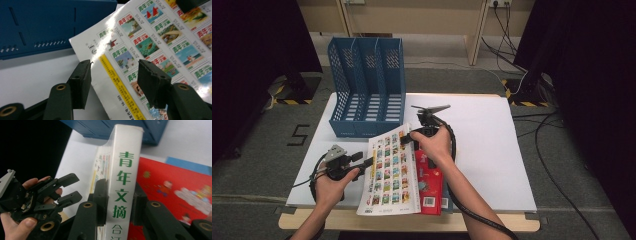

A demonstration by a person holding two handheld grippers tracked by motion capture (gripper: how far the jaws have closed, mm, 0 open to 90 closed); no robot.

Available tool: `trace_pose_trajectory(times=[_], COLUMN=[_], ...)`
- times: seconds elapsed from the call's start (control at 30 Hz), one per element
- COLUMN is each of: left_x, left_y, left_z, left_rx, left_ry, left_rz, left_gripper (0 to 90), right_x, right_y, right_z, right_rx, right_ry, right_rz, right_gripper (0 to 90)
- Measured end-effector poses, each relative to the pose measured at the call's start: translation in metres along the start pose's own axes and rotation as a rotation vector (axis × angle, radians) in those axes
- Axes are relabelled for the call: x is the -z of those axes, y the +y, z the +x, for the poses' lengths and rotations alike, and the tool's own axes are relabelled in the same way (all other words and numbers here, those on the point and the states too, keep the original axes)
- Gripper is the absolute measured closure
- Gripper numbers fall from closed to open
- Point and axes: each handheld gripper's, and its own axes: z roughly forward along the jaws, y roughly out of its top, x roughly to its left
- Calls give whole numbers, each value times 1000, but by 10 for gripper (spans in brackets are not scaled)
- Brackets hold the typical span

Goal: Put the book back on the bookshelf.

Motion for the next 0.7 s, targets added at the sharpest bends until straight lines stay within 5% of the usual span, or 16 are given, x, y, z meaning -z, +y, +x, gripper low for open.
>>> trace_pose_trajectory(times=[0.17, 0.37, 0.7], left_x=[13, 28, 51], left_y=[10, 25, 44], left_z=[-1, -10, -17], left_rx=[18, 47, 15], left_ry=[-4, 19, 29], left_rz=[-32, -144, -177], left_gripper=[415, 402, 359], right_x=[-4, -13, -30], right_y=[9, 18, 31], right_z=[26, 60, 100], right_rx=[51, 132, 256], right_ry=[8, 36, 56], right_rz=[-16, -37, -86], right_gripper=[737, 739, 739])
